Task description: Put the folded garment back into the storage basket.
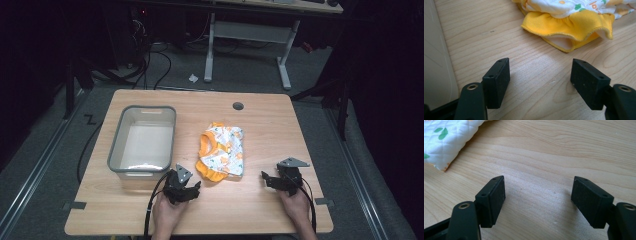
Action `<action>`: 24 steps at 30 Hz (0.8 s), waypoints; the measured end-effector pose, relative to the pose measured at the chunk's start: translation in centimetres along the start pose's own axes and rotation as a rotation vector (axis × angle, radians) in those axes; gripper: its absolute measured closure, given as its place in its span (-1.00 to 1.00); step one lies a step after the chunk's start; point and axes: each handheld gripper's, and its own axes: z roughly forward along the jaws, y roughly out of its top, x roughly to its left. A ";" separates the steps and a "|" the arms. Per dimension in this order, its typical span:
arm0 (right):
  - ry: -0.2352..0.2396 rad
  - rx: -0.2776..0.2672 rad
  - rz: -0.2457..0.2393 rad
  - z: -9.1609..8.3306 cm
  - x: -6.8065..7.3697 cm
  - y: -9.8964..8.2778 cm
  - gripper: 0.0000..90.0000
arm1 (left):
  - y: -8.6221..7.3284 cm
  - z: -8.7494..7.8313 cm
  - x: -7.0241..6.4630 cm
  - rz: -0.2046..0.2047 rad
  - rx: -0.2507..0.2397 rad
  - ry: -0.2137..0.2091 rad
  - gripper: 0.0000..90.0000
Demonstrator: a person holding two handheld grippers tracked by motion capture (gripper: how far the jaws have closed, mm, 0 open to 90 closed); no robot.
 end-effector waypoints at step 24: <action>0.000 0.000 -0.001 0.0 0.0 0.0 -0.39 | 0.1 0.1 -0.1 -0.006 0.006 0.001 -0.37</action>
